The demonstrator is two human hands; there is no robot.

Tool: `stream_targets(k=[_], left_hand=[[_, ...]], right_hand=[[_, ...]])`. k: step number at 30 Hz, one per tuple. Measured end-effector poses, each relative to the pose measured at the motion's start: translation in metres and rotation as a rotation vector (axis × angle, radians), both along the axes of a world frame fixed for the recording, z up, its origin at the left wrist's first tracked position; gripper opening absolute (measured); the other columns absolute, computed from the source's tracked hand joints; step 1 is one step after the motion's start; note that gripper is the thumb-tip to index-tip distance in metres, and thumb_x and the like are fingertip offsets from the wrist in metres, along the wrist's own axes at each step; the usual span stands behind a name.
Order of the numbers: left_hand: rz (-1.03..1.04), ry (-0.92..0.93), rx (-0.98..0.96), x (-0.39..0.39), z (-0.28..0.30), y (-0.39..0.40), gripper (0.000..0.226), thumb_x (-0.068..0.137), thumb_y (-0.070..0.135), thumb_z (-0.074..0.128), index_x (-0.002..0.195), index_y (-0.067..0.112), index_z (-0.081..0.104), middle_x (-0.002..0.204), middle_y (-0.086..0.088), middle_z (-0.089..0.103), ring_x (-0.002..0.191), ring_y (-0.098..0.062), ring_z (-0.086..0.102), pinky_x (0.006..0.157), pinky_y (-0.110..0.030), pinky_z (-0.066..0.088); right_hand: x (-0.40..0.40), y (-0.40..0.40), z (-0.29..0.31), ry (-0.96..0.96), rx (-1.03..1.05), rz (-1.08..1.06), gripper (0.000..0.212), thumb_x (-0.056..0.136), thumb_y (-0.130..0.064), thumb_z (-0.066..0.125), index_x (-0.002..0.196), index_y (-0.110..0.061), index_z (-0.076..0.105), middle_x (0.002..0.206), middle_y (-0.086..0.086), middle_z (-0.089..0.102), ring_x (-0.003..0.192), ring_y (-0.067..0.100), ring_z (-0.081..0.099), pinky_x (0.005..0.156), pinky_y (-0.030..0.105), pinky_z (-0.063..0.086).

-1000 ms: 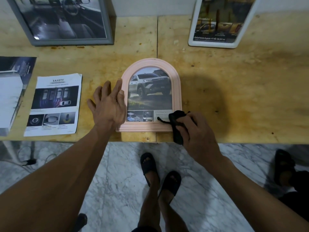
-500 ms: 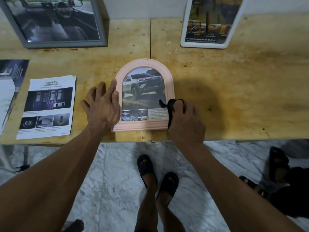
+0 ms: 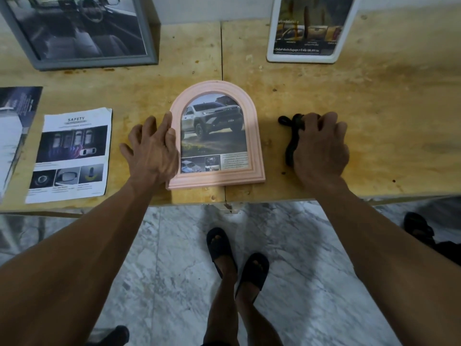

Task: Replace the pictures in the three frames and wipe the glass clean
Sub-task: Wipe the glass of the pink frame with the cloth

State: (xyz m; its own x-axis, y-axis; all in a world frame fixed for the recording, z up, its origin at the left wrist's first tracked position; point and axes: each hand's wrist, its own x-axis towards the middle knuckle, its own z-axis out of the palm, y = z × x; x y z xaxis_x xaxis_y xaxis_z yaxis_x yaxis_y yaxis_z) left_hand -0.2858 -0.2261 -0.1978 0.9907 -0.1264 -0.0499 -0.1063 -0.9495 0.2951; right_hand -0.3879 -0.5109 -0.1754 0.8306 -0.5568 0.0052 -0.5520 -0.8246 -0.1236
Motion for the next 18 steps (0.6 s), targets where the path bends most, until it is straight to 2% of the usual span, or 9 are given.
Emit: stream_targets(k=[4, 9, 10, 12, 14, 15, 17, 18], left_hand=[[-0.001, 0.014, -0.012, 0.001, 0.002, 0.000, 0.049, 0.106, 0.049, 0.019, 0.153, 0.040, 0.027, 0.159, -0.003, 0.028, 0.145, -0.032, 0.018, 0.111, -0.067, 0.015], [0.015, -0.009, -0.083, -0.002, 0.001, 0.000, 0.049, 0.106, 0.051, 0.020, 0.152, 0.040, 0.032, 0.158, -0.001, 0.032, 0.146, -0.029, 0.019, 0.112, -0.068, 0.013], [0.015, -0.017, -0.110, -0.003, 0.001, 0.001, 0.050, 0.106, 0.052, 0.021, 0.152, 0.037, 0.032, 0.157, -0.001, 0.034, 0.146, -0.029, 0.020, 0.113, -0.068, 0.012], [0.055, -0.022, -0.191, -0.003, 0.003, -0.001, 0.053, 0.105, 0.055, 0.023, 0.150, 0.030, 0.035, 0.154, -0.003, 0.040, 0.146, -0.028, 0.023, 0.115, -0.065, 0.011], [0.127, -0.054, -0.247, -0.003, 0.004, -0.002, 0.053, 0.104, 0.055, 0.024, 0.139, 0.022, 0.047, 0.141, -0.009, 0.053, 0.138, -0.032, 0.037, 0.114, -0.061, 0.019], [0.158, -0.077, -0.256, -0.003, 0.004, -0.002, 0.053, 0.105, 0.054, 0.024, 0.127, 0.018, 0.055, 0.130, -0.012, 0.059, 0.129, -0.036, 0.046, 0.110, -0.060, 0.027], [0.208, -0.101, -0.266, -0.002, 0.005, -0.001, 0.055, 0.104, 0.051, 0.025, 0.103, 0.011, 0.064, 0.114, -0.017, 0.065, 0.112, -0.041, 0.055, 0.100, -0.058, 0.039], [0.223, -0.096, -0.268, -0.003, 0.006, -0.001, 0.055, 0.104, 0.049, 0.029, 0.098, 0.009, 0.067, 0.114, -0.019, 0.065, 0.111, -0.042, 0.055, 0.098, -0.058, 0.040]], right_hand=[[-0.003, 0.004, 0.000, 0.048, 0.049, 0.001, 0.028, 0.105, -0.030, 0.035, 0.128, -0.016, 0.042, 0.138, 0.012, 0.034, 0.126, 0.036, 0.028, 0.094, 0.052, 0.030], [-0.006, 0.031, 0.014, -0.136, -0.018, -0.003, 0.029, 0.093, -0.023, 0.049, 0.122, -0.016, 0.048, 0.129, 0.011, 0.043, 0.118, 0.035, 0.037, 0.092, 0.048, 0.028], [-0.005, 0.039, 0.017, -0.144, 0.023, 0.031, 0.032, 0.092, -0.021, 0.050, 0.123, -0.016, 0.050, 0.127, 0.011, 0.046, 0.117, 0.035, 0.040, 0.090, 0.047, 0.031], [0.001, 0.054, 0.021, -0.113, 0.229, 0.045, 0.036, 0.095, -0.020, 0.046, 0.130, -0.014, 0.049, 0.129, 0.011, 0.049, 0.118, 0.033, 0.045, 0.091, 0.047, 0.039], [0.007, 0.065, 0.025, -0.082, 0.477, -0.035, 0.035, 0.100, -0.025, 0.041, 0.133, -0.015, 0.047, 0.130, 0.009, 0.052, 0.118, 0.029, 0.050, 0.094, 0.046, 0.045], [0.009, 0.068, 0.026, -0.077, 0.554, -0.075, 0.033, 0.101, -0.026, 0.041, 0.131, -0.014, 0.048, 0.126, 0.008, 0.054, 0.115, 0.029, 0.053, 0.094, 0.045, 0.046], [0.013, 0.073, 0.025, -0.055, 0.618, -0.114, 0.027, 0.101, -0.028, 0.041, 0.122, -0.014, 0.052, 0.116, 0.007, 0.058, 0.107, 0.028, 0.056, 0.092, 0.045, 0.048], [0.016, 0.075, 0.024, -0.041, 0.628, -0.128, 0.024, 0.101, -0.029, 0.042, 0.117, -0.014, 0.053, 0.112, 0.006, 0.059, 0.103, 0.027, 0.057, 0.088, 0.044, 0.048]])
